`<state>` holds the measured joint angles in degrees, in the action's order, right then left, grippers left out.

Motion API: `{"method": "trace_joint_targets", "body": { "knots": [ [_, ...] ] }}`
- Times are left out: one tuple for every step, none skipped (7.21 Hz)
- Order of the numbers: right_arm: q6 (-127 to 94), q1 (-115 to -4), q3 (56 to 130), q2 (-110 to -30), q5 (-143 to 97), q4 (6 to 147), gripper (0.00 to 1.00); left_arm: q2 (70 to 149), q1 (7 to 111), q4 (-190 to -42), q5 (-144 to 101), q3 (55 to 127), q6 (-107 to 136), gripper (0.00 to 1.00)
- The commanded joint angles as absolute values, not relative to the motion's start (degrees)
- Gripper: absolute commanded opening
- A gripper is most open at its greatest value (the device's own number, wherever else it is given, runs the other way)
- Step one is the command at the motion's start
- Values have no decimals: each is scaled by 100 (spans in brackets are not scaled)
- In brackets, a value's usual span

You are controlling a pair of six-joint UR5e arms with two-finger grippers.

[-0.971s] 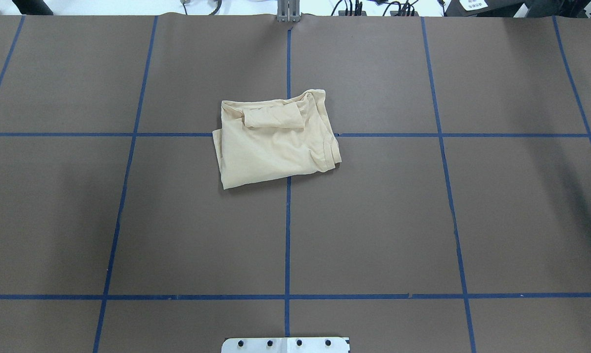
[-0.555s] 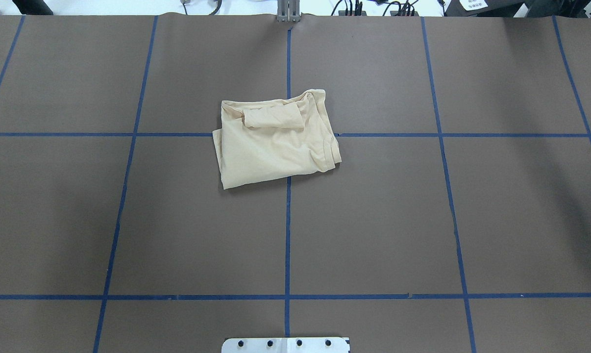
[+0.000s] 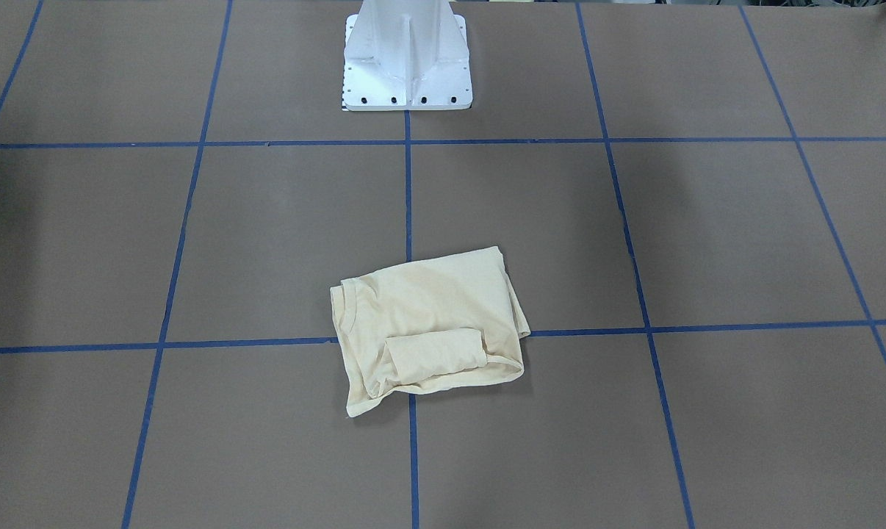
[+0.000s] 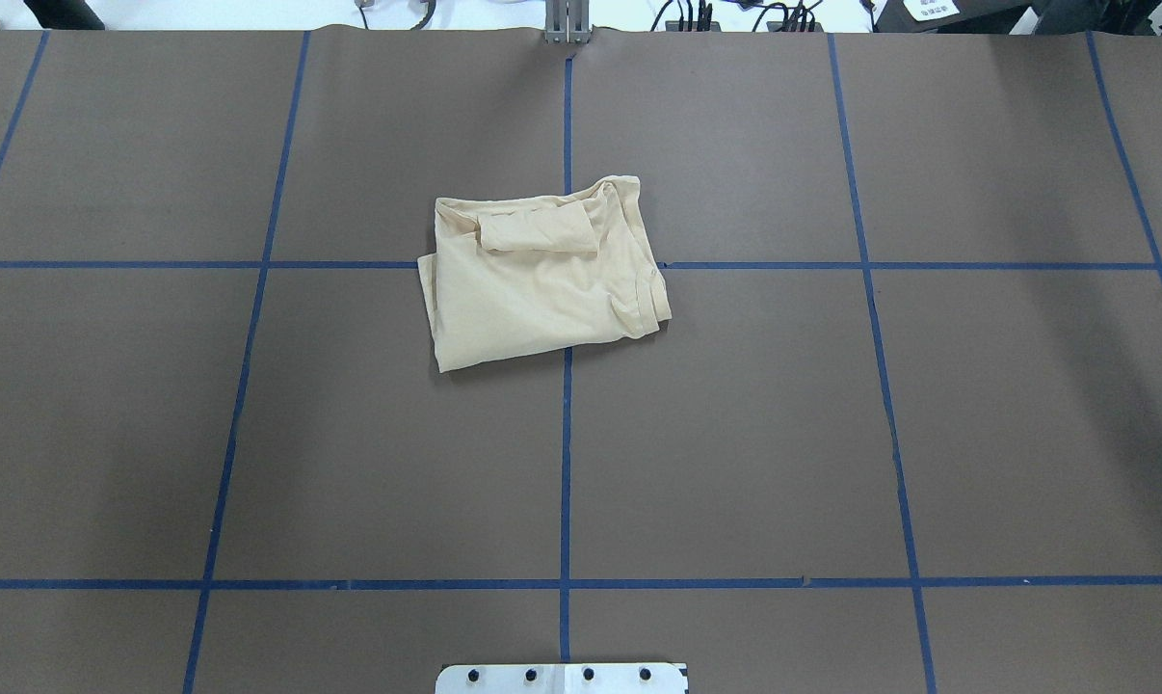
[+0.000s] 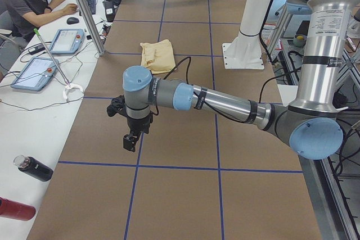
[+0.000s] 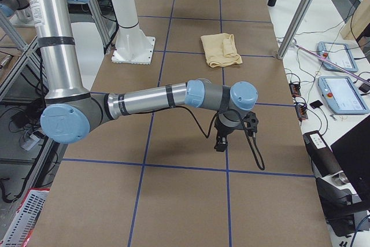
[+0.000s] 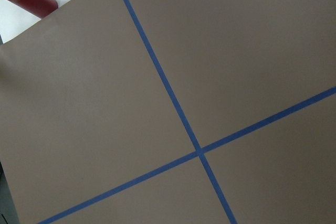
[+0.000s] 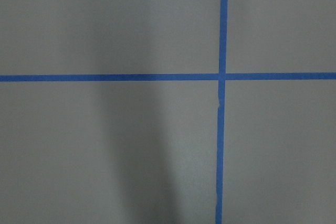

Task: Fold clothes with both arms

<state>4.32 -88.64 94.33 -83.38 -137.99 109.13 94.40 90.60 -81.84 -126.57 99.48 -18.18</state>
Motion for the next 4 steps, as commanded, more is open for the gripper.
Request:
{"method": "trace_joint_targets", "body": {
  "knots": [
    [405, -8868, 9422, -9163, -13747, 9440, 100, 9212, 9079, -8077, -12683, 9599, -1881, 100],
    [378, -8868, 9387, -9297, -13555, 9257, 100, 9202, 9070, -8477, -12691, 9189, -1855, 100],
    [361, -8868, 9387, -9325, -13535, 9255, 100, 9202, 9079, -8742, -12700, 8924, -1846, 100],
    [360, -8868, 9378, -9334, -13526, 9264, 100, 9080, 9079, -8762, -13057, 8947, -1820, 100]
  ]
}}
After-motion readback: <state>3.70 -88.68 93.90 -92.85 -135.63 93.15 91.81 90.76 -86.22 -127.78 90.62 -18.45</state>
